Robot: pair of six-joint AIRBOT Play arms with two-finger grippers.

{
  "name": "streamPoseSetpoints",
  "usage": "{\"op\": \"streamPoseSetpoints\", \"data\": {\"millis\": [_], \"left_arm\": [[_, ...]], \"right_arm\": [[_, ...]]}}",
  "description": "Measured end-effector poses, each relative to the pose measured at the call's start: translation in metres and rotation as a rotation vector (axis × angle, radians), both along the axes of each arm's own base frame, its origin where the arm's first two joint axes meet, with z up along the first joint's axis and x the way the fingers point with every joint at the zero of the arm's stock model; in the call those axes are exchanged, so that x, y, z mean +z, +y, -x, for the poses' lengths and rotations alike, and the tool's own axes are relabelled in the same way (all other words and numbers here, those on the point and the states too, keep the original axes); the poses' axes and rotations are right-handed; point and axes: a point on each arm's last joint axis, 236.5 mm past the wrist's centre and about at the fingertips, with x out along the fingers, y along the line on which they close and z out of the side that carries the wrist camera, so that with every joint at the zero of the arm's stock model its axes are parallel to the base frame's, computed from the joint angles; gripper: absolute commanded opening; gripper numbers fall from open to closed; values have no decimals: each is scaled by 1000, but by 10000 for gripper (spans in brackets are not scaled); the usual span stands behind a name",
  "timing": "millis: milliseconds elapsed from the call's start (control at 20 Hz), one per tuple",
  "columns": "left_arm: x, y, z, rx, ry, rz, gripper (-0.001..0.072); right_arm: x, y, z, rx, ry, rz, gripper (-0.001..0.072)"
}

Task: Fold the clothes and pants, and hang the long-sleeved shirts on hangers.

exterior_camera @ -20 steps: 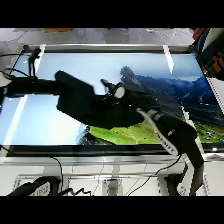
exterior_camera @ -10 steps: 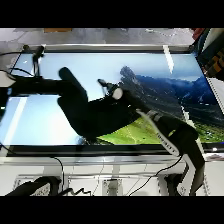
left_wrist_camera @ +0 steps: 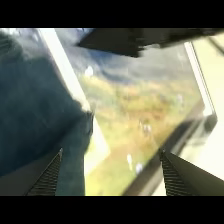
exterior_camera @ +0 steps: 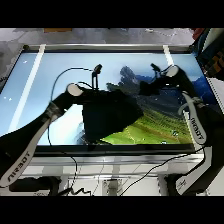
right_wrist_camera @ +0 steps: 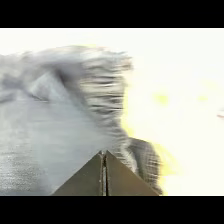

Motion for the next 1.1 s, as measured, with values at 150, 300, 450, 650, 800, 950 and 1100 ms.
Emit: {"op": "streamPoseSetpoints", "data": {"millis": [150, 300, 450, 650, 800, 950, 1100], "left_arm": [[-3, -5, -12, 41, -42, 5, 708], [0, 6, -26, 77, -63, 7, 707], [0, 17, -31, 83, -58, 7, 707], [0, 22, -31, 71, -48, 8, 707], [0, 24, -31, 71, -44, 9, 707], [-1, 23, -27, 54, -35, 9, 707], [-2, 21, -23, 36, -27, 8, 707]], "right_arm": [[2, -47, -3, -41, -11, 17, 41], [-1, -69, 4, 30, -32, 34, 352], [-7, -61, 15, 122, -19, -1, 636], [-5, -13, 24, 217, -17, -89, 637], [-4, 27, 32, 330, -43, -104, 637], [-12, 51, 44, 435, -45, -53, 636], [-21, 55, 51, 493, -38, 11, 635]]}}
